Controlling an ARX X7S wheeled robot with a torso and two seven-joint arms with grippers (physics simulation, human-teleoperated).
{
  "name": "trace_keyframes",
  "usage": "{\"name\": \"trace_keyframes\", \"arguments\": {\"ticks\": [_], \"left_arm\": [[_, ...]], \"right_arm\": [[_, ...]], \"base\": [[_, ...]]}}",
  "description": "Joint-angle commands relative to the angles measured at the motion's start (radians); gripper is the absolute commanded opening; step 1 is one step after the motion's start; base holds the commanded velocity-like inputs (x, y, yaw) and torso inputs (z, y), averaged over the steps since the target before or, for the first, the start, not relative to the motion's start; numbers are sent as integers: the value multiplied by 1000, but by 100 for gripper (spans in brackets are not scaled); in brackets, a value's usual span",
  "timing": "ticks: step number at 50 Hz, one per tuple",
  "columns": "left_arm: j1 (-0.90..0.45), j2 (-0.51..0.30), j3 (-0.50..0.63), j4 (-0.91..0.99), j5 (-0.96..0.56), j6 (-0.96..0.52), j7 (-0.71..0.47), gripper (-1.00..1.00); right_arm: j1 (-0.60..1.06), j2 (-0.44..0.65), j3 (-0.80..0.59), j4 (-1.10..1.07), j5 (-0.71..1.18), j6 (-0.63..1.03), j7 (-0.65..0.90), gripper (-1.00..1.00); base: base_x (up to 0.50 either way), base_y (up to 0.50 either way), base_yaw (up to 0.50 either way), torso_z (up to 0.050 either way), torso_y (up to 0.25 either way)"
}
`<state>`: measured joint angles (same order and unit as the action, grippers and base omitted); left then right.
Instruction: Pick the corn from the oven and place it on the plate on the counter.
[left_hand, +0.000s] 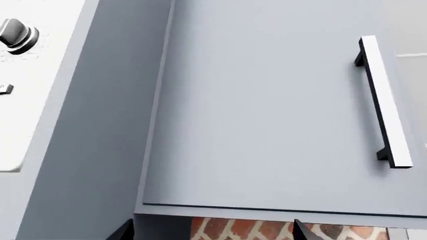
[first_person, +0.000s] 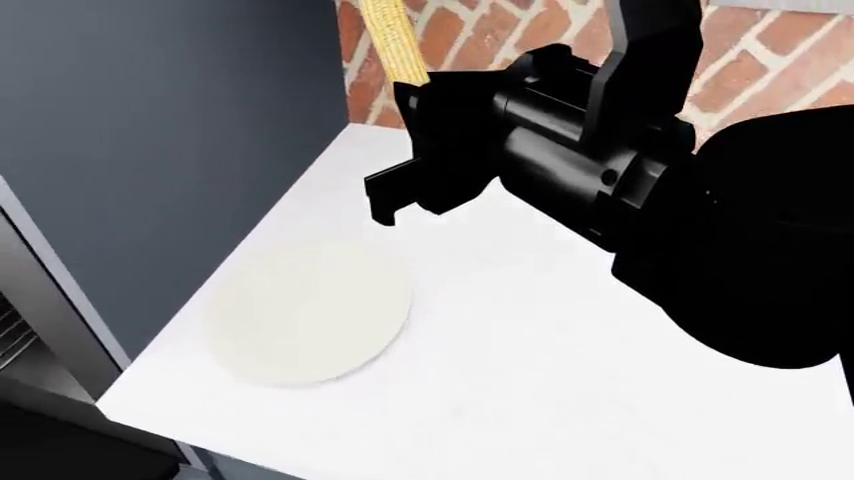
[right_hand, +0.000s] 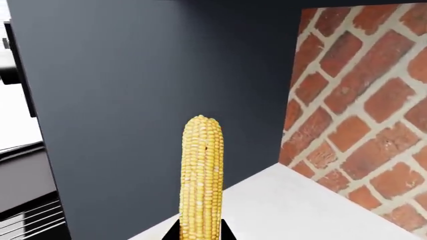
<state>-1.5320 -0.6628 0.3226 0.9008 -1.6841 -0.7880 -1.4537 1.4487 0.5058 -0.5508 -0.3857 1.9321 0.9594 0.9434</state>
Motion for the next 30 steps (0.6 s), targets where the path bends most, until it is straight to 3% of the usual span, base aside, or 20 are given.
{"name": "trace_keyframes", "arguments": {"ticks": [1, 9, 21, 30], "left_arm": [[2, -2, 2, 3, 1, 4, -1, 100], [-6, -5, 4, 2, -8, 7, -7, 100], [-7, -4, 8, 0, -2, 9, 1, 100], [-3, -7, 7, 6, -5, 15, -7, 100]], "right_arm": [[6, 2, 5, -1, -12, 1, -3, -100], [-3, 3, 12, -2, -12, -18, 6, -100], [-14, 10, -1, 4, -24, -9, -10, -100], [-68, -5, -49, 105, -180, 17, -167, -100]], "base": [[192, 54, 500, 0, 0], [188, 59, 495, 0, 1], [0, 0, 0, 0, 1], [0, 0, 0, 0, 0]]}}
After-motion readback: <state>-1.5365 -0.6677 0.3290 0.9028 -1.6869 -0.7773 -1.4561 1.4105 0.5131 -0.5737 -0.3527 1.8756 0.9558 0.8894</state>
